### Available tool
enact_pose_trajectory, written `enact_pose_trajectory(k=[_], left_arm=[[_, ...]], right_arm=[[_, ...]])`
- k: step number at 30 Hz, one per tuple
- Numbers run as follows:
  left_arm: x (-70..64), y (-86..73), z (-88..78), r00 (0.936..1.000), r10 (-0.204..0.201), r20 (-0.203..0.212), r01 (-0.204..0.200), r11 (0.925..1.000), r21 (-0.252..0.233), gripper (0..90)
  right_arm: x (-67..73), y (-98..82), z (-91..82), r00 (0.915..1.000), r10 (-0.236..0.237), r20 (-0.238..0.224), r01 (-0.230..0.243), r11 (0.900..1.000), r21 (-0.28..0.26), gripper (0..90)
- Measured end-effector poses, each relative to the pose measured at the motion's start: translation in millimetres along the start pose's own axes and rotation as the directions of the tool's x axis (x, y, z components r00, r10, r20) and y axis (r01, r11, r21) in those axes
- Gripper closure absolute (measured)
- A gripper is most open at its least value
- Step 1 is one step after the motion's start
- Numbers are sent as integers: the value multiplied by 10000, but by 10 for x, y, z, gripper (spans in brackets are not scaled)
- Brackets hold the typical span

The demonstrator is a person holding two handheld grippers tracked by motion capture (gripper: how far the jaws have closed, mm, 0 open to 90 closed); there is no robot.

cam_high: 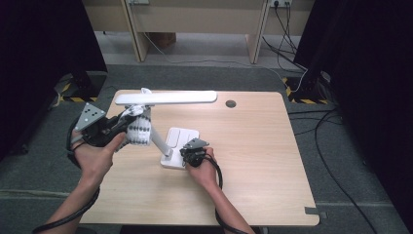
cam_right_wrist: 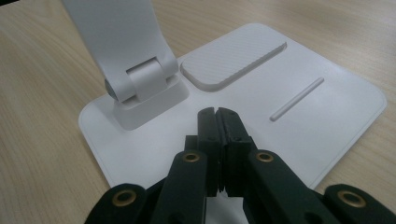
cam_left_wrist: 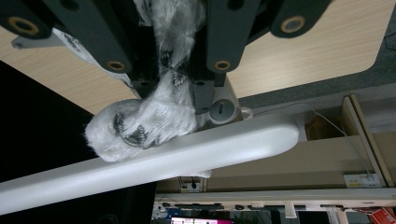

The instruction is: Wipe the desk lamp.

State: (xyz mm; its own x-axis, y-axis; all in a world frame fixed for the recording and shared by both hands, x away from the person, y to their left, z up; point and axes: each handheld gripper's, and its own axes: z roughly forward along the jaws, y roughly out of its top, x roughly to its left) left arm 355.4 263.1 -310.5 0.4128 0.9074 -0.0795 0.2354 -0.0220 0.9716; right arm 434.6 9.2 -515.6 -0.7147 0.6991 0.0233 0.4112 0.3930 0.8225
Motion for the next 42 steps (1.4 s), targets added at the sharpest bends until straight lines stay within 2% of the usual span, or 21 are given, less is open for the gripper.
enact_pose_trajectory(k=[5,9,12,14,16,20,31,32,37,40,42], left_arm=[[-18,-6,3,9998,120,-167,-121,9999,-40,775],[-55,-29,17,9975,529,-475,-536,9985,-131,775],[-81,-50,40,9935,919,-675,-934,9955,-182,775],[-87,-56,47,9927,966,-722,-983,9950,-198,774],[-95,-74,69,9885,1255,-845,-1275,9917,-188,774],[-94,-93,81,9881,1270,-871,-1291,9915,-188,774],[-122,-201,128,9792,1686,-1130,-1688,9856,82,774],[-131,-220,137,9764,1818,-1168,-1814,9833,143,774],[-156,-267,159,9719,2013,-1221,-1994,9795,282,774],[-170,-284,164,9653,2222,-1375,-2203,9750,284,774],[-177,-294,170,9645,2257,-1371,-2235,9742,320,774]], right_arm=[[1,1,0,10000,2,-15,-2,10000,8,889],[7,0,-2,10000,12,-5,-12,10000,23,889],[7,0,-1,10000,10,-13,-10,10000,24,889],[8,0,-1,10000,6,-8,-6,10000,24,889],[8,0,0,10000,0,-3,0,10000,14,890],[7,0,-2,10000,16,-13,-16,10000,24,889],[7,0,-1,10000,-3,-6,3,10000,24,890],[7,0,-2,10000,16,-17,-16,10000,24,890],[7,0,-2,10000,5,-15,-5,10000,23,890],[7,0,-2,10000,7,-22,-7,10000,21,890],[7,-1,0,10000,-3,-22,3,10000,10,890]])
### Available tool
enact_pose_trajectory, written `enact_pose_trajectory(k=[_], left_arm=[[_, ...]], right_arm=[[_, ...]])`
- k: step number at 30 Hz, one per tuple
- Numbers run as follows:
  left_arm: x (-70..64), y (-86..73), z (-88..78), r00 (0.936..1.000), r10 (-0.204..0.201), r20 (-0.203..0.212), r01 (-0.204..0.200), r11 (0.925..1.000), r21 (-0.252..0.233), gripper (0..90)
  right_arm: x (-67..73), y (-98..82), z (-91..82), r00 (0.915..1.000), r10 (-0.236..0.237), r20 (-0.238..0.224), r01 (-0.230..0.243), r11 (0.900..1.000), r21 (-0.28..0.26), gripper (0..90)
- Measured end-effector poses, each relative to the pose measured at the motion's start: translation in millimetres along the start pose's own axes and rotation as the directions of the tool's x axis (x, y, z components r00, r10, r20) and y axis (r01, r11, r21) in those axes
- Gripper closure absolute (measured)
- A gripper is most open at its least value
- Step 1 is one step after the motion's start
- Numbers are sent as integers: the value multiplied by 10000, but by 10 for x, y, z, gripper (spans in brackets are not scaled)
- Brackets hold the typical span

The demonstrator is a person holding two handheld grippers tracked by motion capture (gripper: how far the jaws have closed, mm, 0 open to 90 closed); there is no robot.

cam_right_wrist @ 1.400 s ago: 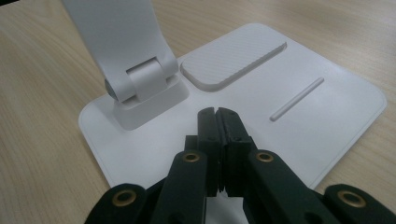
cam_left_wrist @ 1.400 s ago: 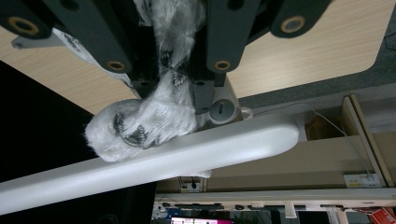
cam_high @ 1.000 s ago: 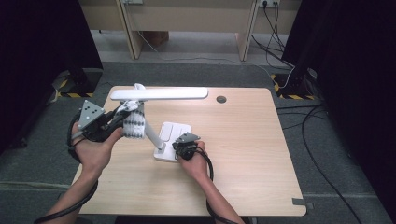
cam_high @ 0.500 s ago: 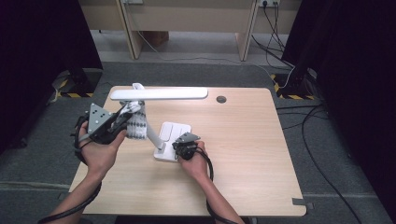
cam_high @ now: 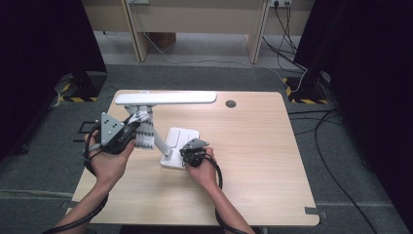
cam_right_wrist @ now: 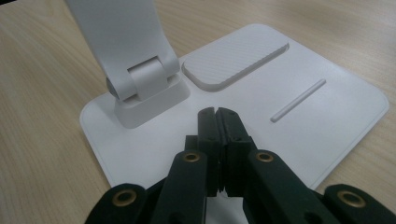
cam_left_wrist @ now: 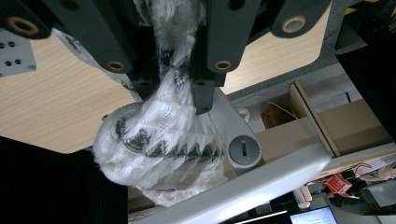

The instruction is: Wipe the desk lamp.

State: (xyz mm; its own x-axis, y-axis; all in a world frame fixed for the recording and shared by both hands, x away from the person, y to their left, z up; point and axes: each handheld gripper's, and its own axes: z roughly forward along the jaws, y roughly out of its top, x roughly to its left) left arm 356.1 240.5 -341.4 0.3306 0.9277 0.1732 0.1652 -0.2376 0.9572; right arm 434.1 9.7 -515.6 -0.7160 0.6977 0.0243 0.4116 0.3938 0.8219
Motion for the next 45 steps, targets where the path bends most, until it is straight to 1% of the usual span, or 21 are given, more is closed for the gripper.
enact_pose_trajectory(k=[4,14,18,21,30,34,35,39,41,45], left_arm=[[-6,-20,13,10000,-49,56,48,9999,94,774],[-6,-51,1,9999,-142,85,141,9998,151,774],[12,-58,-9,9995,-303,108,302,9994,140,774],[12,-65,-12,9993,-350,142,348,9993,169,774],[27,-111,-17,9974,-641,332,633,9977,245,774],[31,-136,-21,9963,-769,387,759,9968,261,774],[31,-151,-23,9954,-859,434,846,9959,309,774],[33,-185,-14,9941,-968,495,947,9946,422,773],[38,-200,-12,9931,-1058,497,1037,9937,433,773],[39,-215,-10,9925,-1106,521,1082,9930,477,773]], right_arm=[[0,1,-2,10000,8,-3,-8,10000,12,890],[-1,0,-2,10000,15,-6,-15,10000,12,890],[-1,0,-2,10000,14,-7,-14,10000,11,890],[-1,0,-2,10000,20,-8,-20,10000,11,890],[-1,0,-2,10000,14,-10,-14,10000,10,890],[-2,1,-2,10000,18,-8,-18,10000,8,890],[-1,0,-2,10000,27,-12,-27,10000,12,890],[-4,2,2,9999,-102,-32,102,9999,-7,890],[1,1,1,10000,-76,-50,76,10000,6,890],[1,2,2,10000,-74,-57,74,10000,4,890]])
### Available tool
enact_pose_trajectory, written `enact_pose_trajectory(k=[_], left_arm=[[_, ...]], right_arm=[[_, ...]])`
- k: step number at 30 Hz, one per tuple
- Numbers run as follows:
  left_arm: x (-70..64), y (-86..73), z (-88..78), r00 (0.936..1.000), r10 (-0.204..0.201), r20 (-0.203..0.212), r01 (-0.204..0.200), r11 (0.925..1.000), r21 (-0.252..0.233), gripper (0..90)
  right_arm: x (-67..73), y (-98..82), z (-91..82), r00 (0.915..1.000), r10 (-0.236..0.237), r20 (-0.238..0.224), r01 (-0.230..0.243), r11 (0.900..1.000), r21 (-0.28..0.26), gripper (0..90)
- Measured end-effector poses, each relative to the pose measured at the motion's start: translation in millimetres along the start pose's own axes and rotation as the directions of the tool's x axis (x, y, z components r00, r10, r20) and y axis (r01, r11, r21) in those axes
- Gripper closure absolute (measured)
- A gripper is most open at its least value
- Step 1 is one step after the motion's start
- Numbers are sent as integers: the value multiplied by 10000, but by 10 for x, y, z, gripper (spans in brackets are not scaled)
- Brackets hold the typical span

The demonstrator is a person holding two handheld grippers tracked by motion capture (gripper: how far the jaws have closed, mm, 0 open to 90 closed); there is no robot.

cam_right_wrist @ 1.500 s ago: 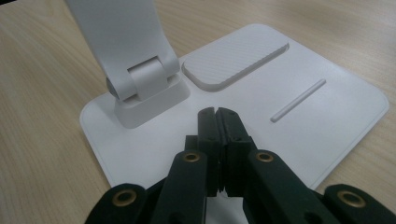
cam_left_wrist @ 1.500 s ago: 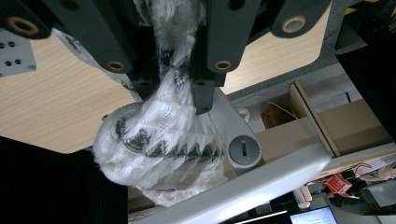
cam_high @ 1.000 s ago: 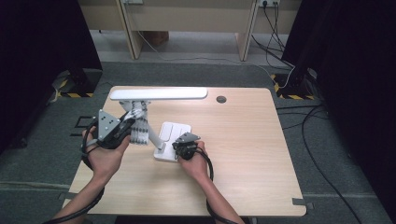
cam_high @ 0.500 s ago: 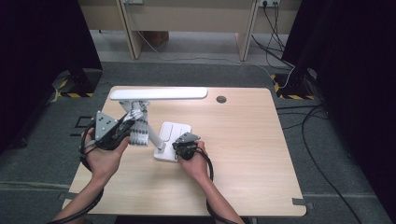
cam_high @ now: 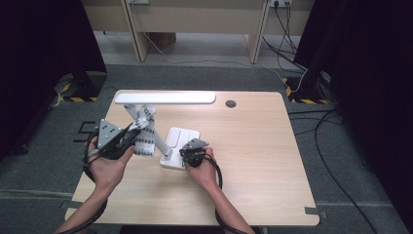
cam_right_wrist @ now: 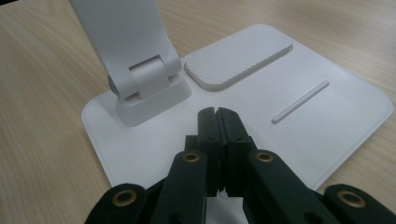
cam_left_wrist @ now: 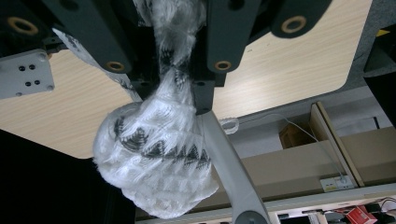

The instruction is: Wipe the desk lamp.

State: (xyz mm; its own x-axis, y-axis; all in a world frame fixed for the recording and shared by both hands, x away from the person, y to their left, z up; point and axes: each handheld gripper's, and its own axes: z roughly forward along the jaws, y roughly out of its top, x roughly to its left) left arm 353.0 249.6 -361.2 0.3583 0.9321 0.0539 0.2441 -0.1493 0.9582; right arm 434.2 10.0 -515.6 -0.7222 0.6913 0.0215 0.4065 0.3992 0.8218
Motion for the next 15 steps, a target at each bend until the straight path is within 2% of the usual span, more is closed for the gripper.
enact_pose_trajectory(k=[15], left_arm=[[2,-44,12,9999,-76,114,74,9999,143,772]], right_arm=[[-8,0,2,10000,-13,13,13,10000,-13,900]])
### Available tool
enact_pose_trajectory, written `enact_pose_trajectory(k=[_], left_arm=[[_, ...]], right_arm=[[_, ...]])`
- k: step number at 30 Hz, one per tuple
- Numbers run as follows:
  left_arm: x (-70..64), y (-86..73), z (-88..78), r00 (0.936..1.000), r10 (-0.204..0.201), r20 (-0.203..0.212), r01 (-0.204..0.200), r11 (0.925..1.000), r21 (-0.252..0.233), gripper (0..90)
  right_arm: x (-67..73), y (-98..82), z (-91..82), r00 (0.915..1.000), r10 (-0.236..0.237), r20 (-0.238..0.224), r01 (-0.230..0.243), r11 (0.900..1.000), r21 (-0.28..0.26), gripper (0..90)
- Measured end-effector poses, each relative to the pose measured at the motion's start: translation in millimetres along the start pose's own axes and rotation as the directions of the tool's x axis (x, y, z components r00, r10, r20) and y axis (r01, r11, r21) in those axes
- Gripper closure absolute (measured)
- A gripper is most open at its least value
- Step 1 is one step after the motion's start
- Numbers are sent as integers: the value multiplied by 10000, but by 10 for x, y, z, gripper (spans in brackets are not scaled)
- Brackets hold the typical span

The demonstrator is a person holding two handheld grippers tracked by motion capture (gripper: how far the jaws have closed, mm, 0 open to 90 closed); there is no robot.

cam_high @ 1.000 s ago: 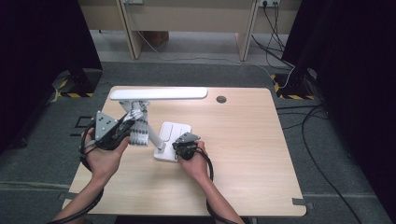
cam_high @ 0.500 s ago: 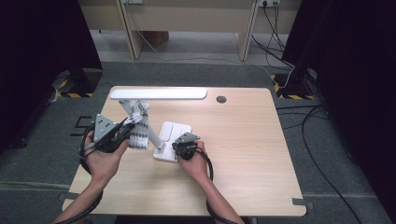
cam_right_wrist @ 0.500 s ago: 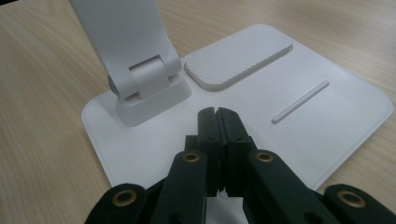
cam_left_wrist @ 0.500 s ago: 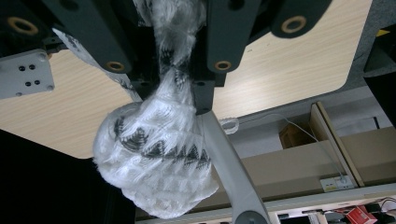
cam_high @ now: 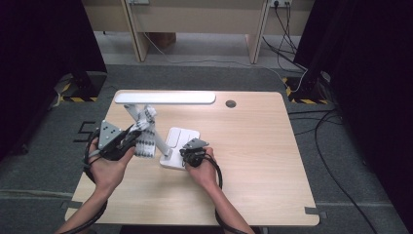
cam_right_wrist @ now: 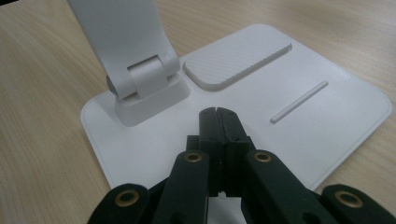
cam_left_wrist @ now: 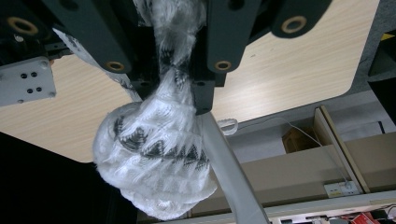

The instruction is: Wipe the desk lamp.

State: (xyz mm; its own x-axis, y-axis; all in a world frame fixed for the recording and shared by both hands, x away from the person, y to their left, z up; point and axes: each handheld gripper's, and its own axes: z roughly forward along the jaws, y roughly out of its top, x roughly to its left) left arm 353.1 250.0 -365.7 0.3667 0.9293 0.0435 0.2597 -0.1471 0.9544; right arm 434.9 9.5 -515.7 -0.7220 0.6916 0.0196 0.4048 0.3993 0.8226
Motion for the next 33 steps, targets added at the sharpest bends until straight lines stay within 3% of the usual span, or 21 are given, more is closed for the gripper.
enact_pose_trajectory(k=[33], left_arm=[[-73,-296,154,9995,-66,305,40,9964,844,772]], right_arm=[[7,-1,-3,9999,162,-60,-161,9999,44,900]])
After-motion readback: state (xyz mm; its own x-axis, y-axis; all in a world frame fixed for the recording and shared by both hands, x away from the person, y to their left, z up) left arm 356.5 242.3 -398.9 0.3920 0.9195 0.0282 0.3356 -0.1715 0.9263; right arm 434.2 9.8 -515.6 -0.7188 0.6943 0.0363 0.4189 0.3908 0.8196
